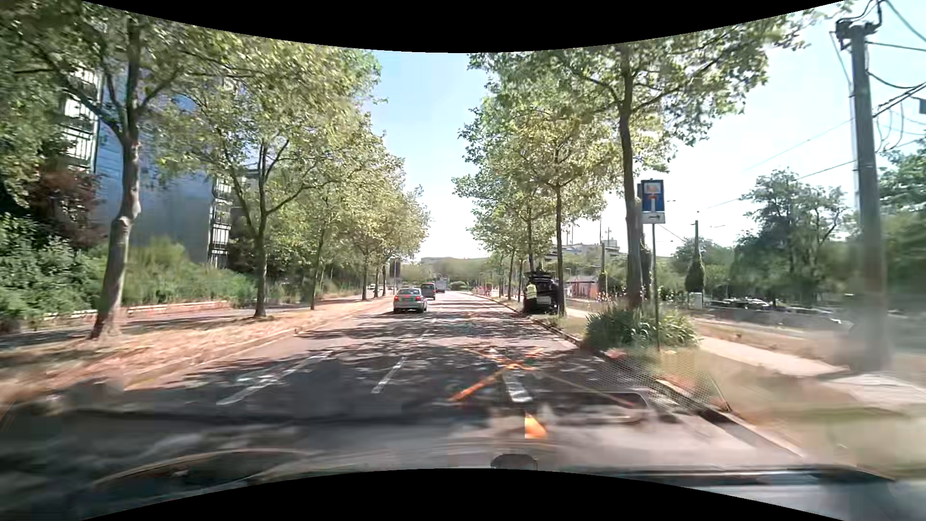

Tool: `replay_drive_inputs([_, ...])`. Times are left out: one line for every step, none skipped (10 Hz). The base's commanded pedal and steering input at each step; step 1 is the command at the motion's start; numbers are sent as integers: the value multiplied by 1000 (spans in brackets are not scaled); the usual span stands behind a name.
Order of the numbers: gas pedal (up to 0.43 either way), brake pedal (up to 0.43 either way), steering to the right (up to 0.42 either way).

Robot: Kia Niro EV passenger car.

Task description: Follow the waypoints while adhering to traffic rules and regulations

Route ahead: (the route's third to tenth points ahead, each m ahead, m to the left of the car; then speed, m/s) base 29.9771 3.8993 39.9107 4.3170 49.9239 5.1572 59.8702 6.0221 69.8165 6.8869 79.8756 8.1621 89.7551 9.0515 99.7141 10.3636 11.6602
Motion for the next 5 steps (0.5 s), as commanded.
replay_drive_inputs([0,0,-3])
replay_drive_inputs([0,0,-3])
replay_drive_inputs([0,0,-3])
replay_drive_inputs([0,0,-3])
replay_drive_inputs([0,0,-3])
